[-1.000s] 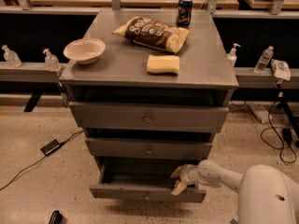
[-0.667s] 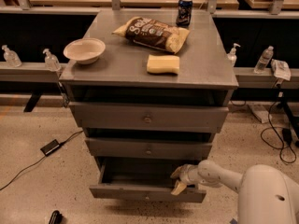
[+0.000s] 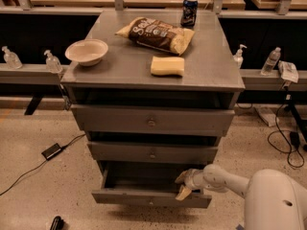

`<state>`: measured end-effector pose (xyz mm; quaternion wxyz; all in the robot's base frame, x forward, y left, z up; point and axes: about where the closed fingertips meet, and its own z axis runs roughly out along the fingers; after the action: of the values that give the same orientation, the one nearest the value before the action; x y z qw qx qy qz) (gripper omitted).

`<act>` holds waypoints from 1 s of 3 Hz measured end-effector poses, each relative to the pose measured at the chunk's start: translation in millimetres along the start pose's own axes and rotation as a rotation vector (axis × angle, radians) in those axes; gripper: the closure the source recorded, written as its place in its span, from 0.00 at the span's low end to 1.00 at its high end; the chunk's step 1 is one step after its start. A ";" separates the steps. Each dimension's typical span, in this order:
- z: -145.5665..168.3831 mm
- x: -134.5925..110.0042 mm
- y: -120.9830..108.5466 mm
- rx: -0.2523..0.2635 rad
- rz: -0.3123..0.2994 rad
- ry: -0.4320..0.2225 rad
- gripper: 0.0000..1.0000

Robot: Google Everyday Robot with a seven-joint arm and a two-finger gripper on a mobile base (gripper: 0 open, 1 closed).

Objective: Close bottom drawer

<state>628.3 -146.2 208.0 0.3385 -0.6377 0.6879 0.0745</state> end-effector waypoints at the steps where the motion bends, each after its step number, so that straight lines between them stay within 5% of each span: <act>1: 0.0 0.0 0.0 0.000 0.000 0.000 0.49; 3: 0.0 -0.1 0.3 0.000 0.000 0.000 0.00</act>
Offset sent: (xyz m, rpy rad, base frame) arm -0.1784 -0.0060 0.0682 0.3202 -0.1560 0.0727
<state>628.1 -146.0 208.0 0.3386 -0.6377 0.6879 0.0747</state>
